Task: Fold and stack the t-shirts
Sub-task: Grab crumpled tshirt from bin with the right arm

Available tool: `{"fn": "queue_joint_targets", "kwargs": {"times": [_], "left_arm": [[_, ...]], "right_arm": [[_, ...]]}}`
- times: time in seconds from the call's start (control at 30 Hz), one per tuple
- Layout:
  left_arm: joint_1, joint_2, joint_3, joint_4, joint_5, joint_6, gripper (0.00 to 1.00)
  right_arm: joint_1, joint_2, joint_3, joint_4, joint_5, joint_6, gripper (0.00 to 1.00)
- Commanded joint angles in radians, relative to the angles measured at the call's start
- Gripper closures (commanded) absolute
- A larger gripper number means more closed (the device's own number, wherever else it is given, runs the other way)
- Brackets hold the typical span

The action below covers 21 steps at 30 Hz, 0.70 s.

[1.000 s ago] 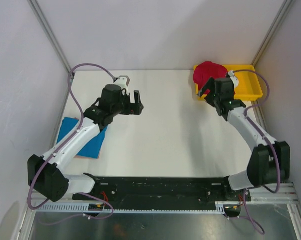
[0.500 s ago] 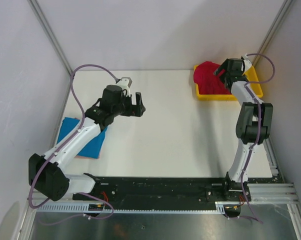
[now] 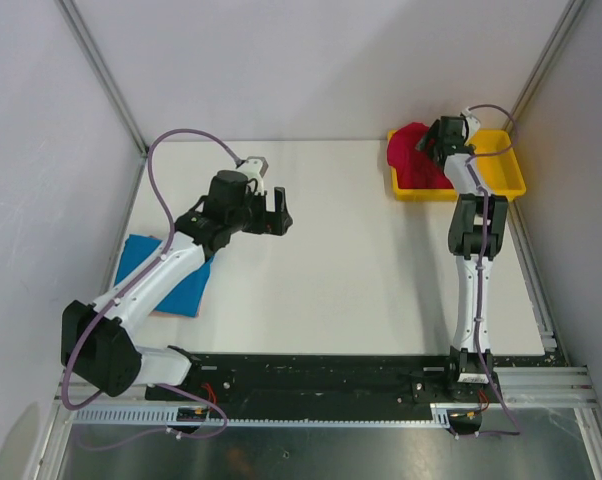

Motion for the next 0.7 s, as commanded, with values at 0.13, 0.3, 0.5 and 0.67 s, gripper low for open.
{"fn": "queue_joint_targets", "kwargs": {"times": [0.13, 0.3, 0.5, 0.67], "left_arm": [[-0.002, 0.007, -0.005, 0.009, 0.003, 0.033, 0.01], [-0.002, 0.0, -0.011, 0.009, -0.007, 0.034, 0.01], [-0.002, -0.01, -0.011, 0.008, -0.011, 0.034, 0.01], [-0.002, -0.017, -0.014, 0.009, -0.016, 0.035, 0.0]], "right_arm": [[0.037, 0.085, 0.095, -0.067, 0.036, -0.1, 0.01], [0.045, 0.103, 0.099, -0.092, 0.021, -0.118, 0.06], [0.046, 0.1, 0.09, -0.11, -0.004, -0.115, 0.28], [0.045, 0.069, 0.039, -0.078, -0.018, -0.116, 0.74]]}}
